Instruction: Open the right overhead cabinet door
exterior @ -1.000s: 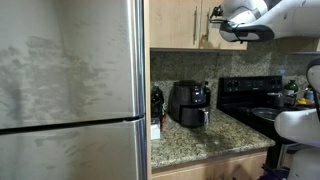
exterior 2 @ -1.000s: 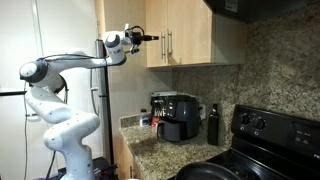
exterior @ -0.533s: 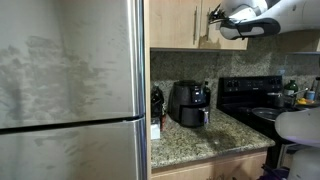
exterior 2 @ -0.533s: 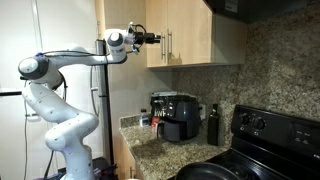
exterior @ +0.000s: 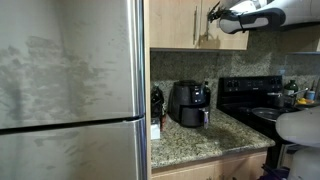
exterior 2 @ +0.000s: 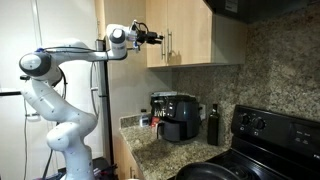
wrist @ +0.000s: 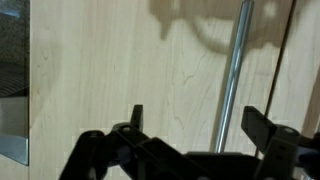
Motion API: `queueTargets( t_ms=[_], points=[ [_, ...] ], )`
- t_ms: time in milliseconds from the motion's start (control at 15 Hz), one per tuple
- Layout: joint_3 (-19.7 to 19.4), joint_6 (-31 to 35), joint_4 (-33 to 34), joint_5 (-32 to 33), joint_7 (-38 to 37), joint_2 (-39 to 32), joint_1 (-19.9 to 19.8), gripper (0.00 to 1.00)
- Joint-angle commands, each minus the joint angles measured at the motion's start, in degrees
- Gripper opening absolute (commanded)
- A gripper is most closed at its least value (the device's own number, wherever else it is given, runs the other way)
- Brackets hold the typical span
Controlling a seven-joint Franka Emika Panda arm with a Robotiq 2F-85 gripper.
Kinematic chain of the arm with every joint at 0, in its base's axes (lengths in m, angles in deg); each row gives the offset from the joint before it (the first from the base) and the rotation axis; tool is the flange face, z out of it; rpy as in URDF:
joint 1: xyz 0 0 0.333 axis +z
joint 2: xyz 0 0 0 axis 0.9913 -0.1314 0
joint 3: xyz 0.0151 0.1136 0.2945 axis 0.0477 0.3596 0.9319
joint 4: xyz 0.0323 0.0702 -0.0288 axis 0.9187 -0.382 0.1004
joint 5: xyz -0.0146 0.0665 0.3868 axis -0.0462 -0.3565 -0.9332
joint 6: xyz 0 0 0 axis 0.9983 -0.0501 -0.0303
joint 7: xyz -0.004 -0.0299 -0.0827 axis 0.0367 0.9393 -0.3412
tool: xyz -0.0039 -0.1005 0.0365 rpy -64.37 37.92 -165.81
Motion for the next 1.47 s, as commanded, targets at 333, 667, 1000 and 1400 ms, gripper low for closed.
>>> queueTargets(
  t_ms=[333, 667, 1000, 1400],
  points=[
    [5.7, -5.5, 9.4, 2.6, -8.0, -9.1, -2.3, 1.0],
    [10.5, -8.3, 14.3, 10.2, -17.2, -13.4, -6.6, 1.0],
    [14.1, -12.2, 17.4, 18.7, -23.9, -16.1, -7.8, 0.67],
    [14.2, -14.7, 17.5, 29.6, -32.4, -18.2, -5.9, 0.26]
  ],
)
